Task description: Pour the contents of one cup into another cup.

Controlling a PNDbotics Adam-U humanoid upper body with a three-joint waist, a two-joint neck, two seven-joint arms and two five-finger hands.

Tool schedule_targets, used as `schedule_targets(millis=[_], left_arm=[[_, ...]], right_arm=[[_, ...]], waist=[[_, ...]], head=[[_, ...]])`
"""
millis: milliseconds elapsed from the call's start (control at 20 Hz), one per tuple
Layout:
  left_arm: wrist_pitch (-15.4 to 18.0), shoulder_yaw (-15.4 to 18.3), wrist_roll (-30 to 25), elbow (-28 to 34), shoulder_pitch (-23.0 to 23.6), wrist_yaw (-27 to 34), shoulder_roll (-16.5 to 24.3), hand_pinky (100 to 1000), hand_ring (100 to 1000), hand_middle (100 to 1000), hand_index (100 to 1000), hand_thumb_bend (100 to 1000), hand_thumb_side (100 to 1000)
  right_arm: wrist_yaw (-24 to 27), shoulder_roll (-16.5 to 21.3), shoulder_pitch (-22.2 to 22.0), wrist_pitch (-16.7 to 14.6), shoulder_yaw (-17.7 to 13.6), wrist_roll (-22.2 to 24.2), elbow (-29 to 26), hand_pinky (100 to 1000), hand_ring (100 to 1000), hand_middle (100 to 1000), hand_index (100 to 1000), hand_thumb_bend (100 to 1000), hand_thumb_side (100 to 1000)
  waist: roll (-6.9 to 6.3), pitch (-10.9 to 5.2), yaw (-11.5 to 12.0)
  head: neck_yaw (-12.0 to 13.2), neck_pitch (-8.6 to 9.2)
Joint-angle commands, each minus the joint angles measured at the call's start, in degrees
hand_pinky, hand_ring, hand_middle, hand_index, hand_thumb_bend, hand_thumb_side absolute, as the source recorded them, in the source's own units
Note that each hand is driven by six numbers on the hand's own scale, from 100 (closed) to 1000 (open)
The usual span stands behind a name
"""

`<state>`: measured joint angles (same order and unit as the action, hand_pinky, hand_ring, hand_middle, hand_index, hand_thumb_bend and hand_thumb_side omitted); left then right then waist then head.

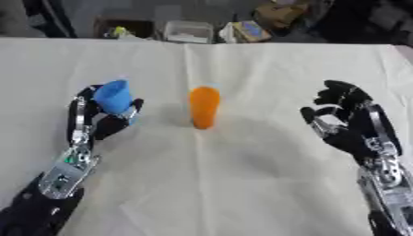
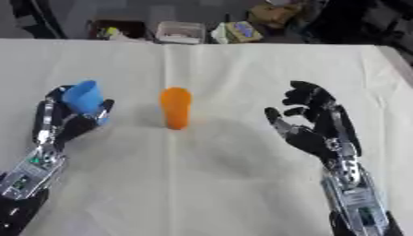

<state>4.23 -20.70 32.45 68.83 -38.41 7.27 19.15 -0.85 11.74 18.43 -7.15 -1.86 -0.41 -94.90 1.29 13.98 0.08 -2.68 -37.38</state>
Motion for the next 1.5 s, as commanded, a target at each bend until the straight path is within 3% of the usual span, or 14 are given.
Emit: schedule_targets(millis=[50, 350, 650, 950, 1500], left_arm=[[-1.4, 0.0, 1.2, 5.8, 0.4, -0.6, 2.4, 460, 190, 258, 458, 203, 100], [-5.9, -0.7, 0.7, 15.2, 3.5, -2.0, 4.2, 465, 191, 260, 462, 216, 100], [-10.2, -1.5, -1.3, 24.2, 5.5, -2.0, 4.7, 471, 194, 261, 464, 219, 100], [-13.2, -2.3, -2.6, 29.1, 5.9, -1.3, 4.0, 472, 195, 263, 466, 218, 100], [-14.2, -3.7, -4.4, 30.7, 5.1, -1.3, 1.6, 474, 196, 264, 467, 224, 100]], right_arm=[[0.2, 3.2, 2.0, -0.4, 0.8, 0.7, 0.8, 575, 661, 621, 779, 529, 113], [0.6, 7.7, 6.3, -2.2, 3.5, 2.5, 6.6, 607, 740, 705, 820, 642, 100], [-0.3, 10.8, 11.4, -4.7, 6.7, 5.6, 14.9, 626, 779, 750, 844, 691, 137], [-1.2, 10.1, 16.6, -6.6, 8.9, 9.1, 22.2, 626, 774, 742, 842, 692, 138], [-4.0, 7.6, 23.3, -9.0, 9.8, 12.9, 32.7, 637, 778, 745, 844, 686, 137]], waist=[[-0.16, -1.11, 0.4], [-0.73, -1.43, 2.4], [-1.68, -1.75, 5.0], [-2.24, -1.79, 6.9], [-2.94, -1.46, 10.1]], head=[[-0.5, 0.85], [-1.5, 1.22], [-3.1, 1.88], [-4.3, 2.42], [-5.3, 2.77]])
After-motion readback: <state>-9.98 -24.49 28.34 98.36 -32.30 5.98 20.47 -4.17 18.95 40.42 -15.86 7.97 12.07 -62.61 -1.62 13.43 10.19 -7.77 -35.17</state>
